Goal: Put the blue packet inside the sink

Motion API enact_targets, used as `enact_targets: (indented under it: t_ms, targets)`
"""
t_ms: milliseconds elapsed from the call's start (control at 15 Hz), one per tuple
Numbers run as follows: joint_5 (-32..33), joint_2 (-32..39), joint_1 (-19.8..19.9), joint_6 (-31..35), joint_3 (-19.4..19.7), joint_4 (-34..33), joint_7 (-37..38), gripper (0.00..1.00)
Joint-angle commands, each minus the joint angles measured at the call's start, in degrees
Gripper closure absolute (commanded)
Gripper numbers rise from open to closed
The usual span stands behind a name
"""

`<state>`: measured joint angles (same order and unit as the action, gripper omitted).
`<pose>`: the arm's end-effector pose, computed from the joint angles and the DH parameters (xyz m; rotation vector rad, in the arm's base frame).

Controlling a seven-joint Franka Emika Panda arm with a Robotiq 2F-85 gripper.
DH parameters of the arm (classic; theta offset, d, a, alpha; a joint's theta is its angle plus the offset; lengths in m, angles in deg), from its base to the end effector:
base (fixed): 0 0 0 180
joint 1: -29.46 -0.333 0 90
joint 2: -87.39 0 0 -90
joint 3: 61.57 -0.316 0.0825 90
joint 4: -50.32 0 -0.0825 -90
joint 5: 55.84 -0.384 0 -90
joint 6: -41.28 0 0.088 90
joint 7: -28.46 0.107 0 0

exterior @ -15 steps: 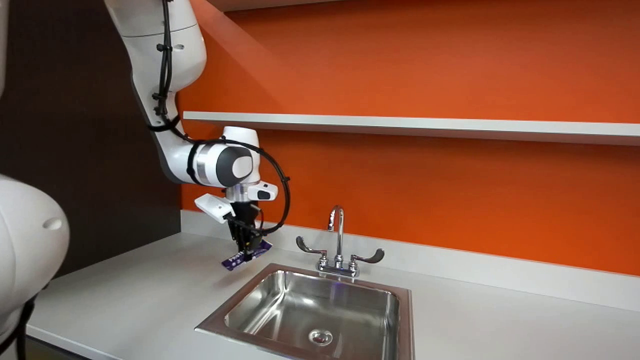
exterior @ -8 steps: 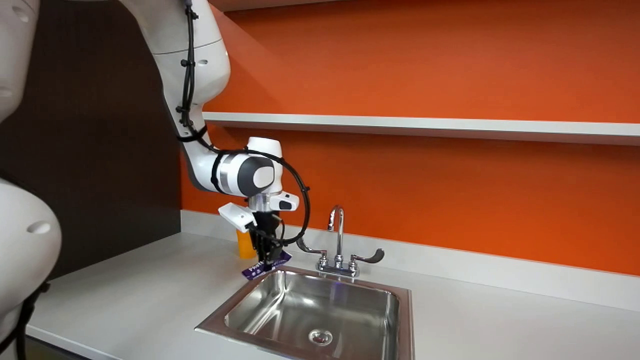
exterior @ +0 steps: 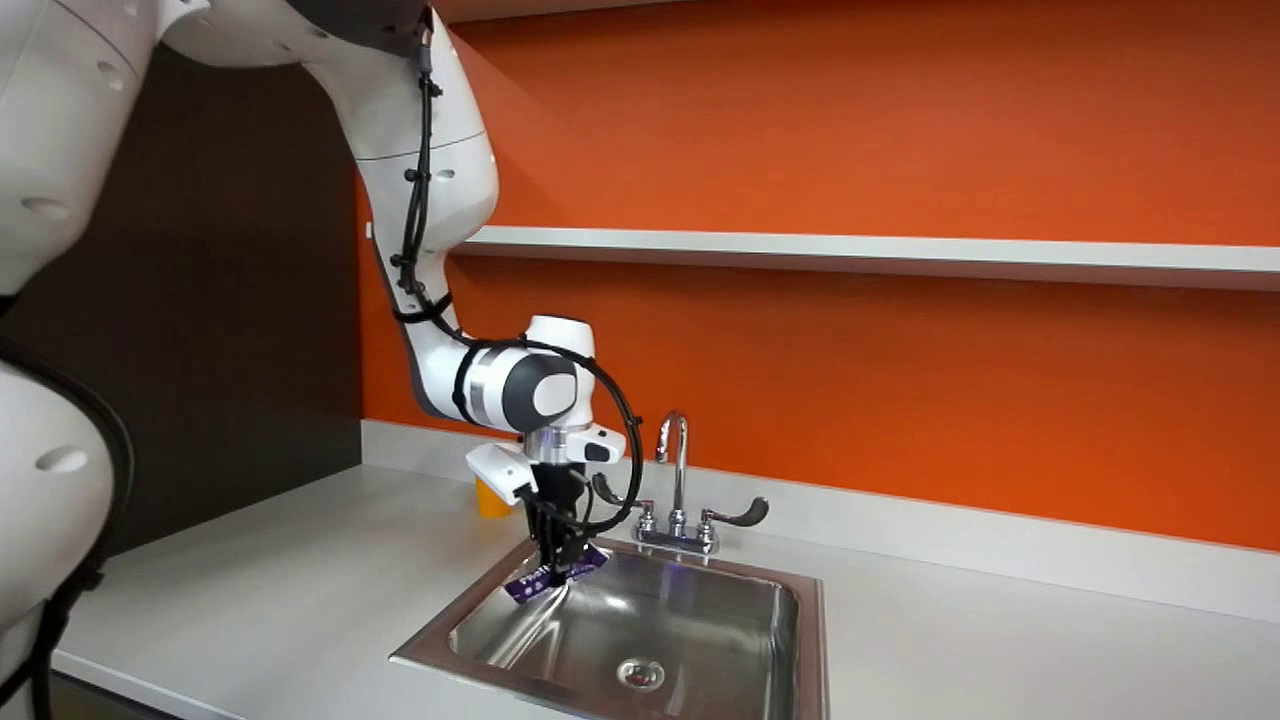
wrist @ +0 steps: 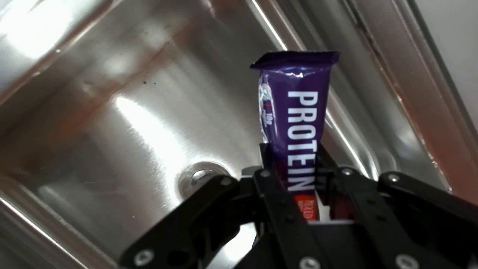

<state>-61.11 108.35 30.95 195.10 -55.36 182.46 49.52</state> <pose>0.5215 -0.0753 0.1888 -3.0075 0.8922 -0.0246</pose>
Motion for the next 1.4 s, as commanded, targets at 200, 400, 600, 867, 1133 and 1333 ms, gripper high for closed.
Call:
enact_targets:
  t_ms: [200, 400, 600, 867, 1133, 1333]
  targets:
    - [-3.83, 5.42, 3.31, 2.16, -0.2, -3.71, -3.69, 0.93]
    - [-5.72, 7.58, 4.35, 3.32, -0.74, -4.6, -4.8, 0.93]
    - [-6.94, 9.9, 4.85, 4.46, -1.06, -5.32, -5.39, 0.93]
    - [-8.0, 13.1, 5.35, 5.95, -1.36, -6.24, -5.8, 0.93]
    - [-8.14, 16.02, 5.56, 6.92, -1.39, -7.19, -5.85, 0.93]
    - [-8.31, 17.56, 5.77, 7.42, -1.57, -7.75, -5.79, 0.93]
